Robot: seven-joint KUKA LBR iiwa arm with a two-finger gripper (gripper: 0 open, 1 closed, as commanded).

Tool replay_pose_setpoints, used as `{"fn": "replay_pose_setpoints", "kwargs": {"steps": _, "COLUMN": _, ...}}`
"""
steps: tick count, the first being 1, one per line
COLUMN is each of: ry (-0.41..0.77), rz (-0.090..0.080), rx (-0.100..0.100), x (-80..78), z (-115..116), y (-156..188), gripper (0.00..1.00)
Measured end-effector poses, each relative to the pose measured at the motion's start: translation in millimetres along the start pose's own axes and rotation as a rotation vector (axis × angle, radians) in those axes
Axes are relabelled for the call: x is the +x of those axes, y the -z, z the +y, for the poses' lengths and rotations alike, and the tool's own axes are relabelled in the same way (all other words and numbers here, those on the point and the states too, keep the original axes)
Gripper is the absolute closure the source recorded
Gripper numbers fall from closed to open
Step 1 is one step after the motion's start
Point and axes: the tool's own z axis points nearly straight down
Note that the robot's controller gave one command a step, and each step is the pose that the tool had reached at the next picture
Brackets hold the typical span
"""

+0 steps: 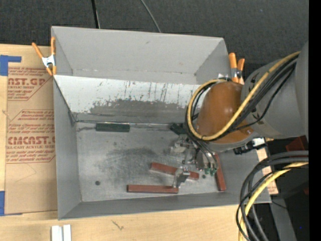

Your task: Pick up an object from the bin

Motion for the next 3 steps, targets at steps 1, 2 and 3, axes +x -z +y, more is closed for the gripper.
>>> {"fn": "replay_pose_setpoints", "kwargs": {"steps": 1, "ry": -0.208, "rz": 0.018, "rx": 0.002, "x": -3.3, "z": -9.5, "y": -33.5, "gripper": 0.0}}
{"fn": "replay_pose_setpoints", "kwargs": {"steps": 2, "ry": -0.102, "rz": -0.006, "rx": -0.002, "x": 2.3, "z": -15.8, "y": -35.7, "gripper": 1.0}}
{"fn": "replay_pose_setpoints", "kwargs": {"steps": 3, "ry": -0.102, "rz": -0.006, "rx": -0.002, "x": 2.2, "z": -15.8, "y": -35.8, "gripper": 1.0}}
